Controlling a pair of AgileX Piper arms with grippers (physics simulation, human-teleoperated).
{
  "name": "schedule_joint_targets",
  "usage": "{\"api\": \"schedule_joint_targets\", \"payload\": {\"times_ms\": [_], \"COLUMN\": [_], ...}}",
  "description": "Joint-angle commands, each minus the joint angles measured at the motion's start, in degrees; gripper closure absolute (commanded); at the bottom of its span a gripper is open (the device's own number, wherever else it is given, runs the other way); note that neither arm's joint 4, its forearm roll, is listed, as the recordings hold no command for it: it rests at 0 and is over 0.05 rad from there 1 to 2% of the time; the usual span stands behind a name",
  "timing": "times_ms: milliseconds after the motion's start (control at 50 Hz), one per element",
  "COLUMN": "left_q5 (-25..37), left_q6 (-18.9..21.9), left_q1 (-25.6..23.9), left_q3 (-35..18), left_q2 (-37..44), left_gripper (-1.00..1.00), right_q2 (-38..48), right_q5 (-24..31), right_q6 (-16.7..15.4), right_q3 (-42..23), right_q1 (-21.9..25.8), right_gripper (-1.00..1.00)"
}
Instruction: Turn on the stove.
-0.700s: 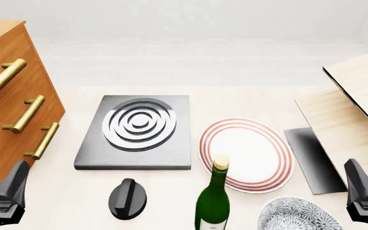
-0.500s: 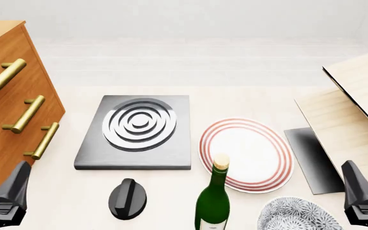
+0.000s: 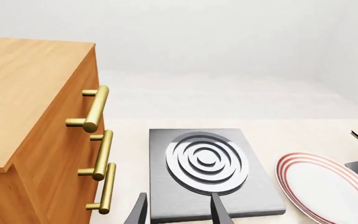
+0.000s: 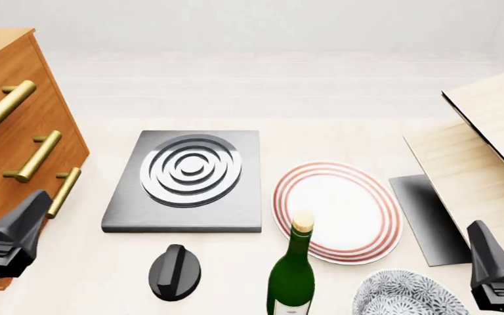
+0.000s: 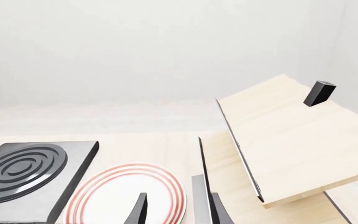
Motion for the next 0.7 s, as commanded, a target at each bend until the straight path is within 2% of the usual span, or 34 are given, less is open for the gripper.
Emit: {"api": "schedule_joint_targets", "payload": {"times_ms": [20,40,100,120,160,200,240,300,340,360,400,480,560,640,700], "left_q5": [1.91,1.30,0.92,0.82,0.11,-0.11,-0.21,0.94,1.78,1.73,2.54,2.21,2.81,3.57,3.67], "left_q6": [1.14,-1.49,-3.50,-2.34,-3.49,-1.06,-2.96,-2.93,-4.01,-4.64,-3.14,-5.84,-3.60,-6.86,-10.28], "left_q1": [-2.60,-3.64,-4.20,-4.27,-3.24,-4.07,-5.51,-8.79,-7.85,-9.20,-9.23,-10.29,-14.16,-17.02,-14.28], "left_q3": [-4.60,-4.63,-5.03,-5.43,-5.96,-7.48,-8.61,-10.77,-11.56,-12.33,-13.65,-14.55,-15.71,-16.58,-16.80], "left_q2": [5.66,7.42,10.14,10.66,13.75,14.74,18.24,21.14,24.09,24.24,25.80,29.98,33.45,36.17,39.06], "left_gripper": [-1.00,-1.00,-1.00,-1.00,-1.00,-1.00,-1.00,-1.00,-1.00,-1.00,-1.00,-1.00,-1.00,-1.00,-1.00], "right_q2": [-0.05,-0.11,-0.14,-0.15,-0.16,-0.20,-0.21,-0.22,-0.21,-0.21,-0.21,-0.22,-0.22,-0.13,-0.19], "right_q5": [-0.38,-0.42,-0.26,-0.17,-0.30,-0.27,-0.43,-0.36,-0.40,-0.35,-0.36,-0.20,-0.39,-0.50,-0.54], "right_q6": [-1.64,-1.58,-1.67,-1.62,-1.65,-1.19,-1.11,-0.95,-0.95,-1.12,-1.48,-2.13,-2.02,-2.04,-2.65], "right_q3": [0.10,0.02,-0.13,-0.21,-0.17,-0.50,-0.49,-0.62,-0.56,-0.56,-0.48,-0.82,-0.85,-1.09,-1.94], "right_q1": [0.38,0.36,0.47,0.43,0.29,0.05,-0.04,-0.16,-0.12,-0.08,0.02,-0.18,-0.33,-0.63,-0.90], "right_gripper": [-1.00,-1.00,-1.00,-1.00,-1.00,-1.00,-1.00,-1.00,-1.00,-1.00,-1.00,-1.00,-1.00,-1.00,-1.00]}}
